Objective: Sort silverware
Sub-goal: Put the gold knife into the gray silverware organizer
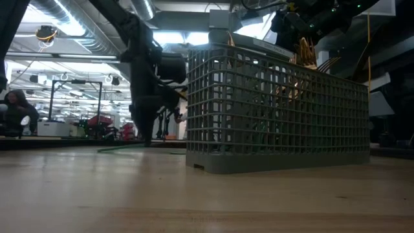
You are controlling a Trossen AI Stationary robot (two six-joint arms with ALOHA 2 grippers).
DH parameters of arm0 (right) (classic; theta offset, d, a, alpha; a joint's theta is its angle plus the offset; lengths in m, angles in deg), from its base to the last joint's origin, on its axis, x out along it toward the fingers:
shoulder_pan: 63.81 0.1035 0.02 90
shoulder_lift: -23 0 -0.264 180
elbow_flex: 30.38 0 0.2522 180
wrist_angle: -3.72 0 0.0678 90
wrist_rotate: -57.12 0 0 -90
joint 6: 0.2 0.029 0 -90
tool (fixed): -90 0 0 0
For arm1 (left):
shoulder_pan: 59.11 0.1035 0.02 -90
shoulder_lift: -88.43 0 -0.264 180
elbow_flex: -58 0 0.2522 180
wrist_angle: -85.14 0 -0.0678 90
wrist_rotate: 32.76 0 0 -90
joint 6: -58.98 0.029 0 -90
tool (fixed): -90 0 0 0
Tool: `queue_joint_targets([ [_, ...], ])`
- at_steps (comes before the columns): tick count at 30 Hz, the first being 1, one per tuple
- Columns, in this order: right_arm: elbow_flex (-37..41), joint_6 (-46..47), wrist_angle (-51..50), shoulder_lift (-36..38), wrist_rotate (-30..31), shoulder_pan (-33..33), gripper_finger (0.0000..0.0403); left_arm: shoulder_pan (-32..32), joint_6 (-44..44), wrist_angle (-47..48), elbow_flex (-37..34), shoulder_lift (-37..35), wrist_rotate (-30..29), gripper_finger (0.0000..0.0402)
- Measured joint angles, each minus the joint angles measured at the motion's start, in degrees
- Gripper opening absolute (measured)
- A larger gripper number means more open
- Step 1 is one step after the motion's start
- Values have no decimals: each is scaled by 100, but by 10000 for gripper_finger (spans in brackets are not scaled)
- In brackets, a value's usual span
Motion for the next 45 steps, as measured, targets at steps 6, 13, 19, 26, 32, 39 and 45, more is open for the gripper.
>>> queue_joint_targets([
  [6,0,1,0,0,0,-1,62,105,34,-65,300,-2,3,33],
  [13,0,2,0,0,0,0,62,202,236,-69,705,-6,3,33],
  [19,0,0,0,0,0,-2,62,244,284,-100,891,-11,3,33],
  [26,0,0,0,0,0,-2,62,244,282,-260,921,-11,3,33],
  [32,0,0,-1,0,1,-1,62,244,282,-401,923,-11,3,33],
  [39,0,35,243,-71,456,-1,62,242,272,-401,923,-11,3,33],
  [45,0,503,925,-535,911,-2,63,242,258,-397,923,-11,3,33],
])
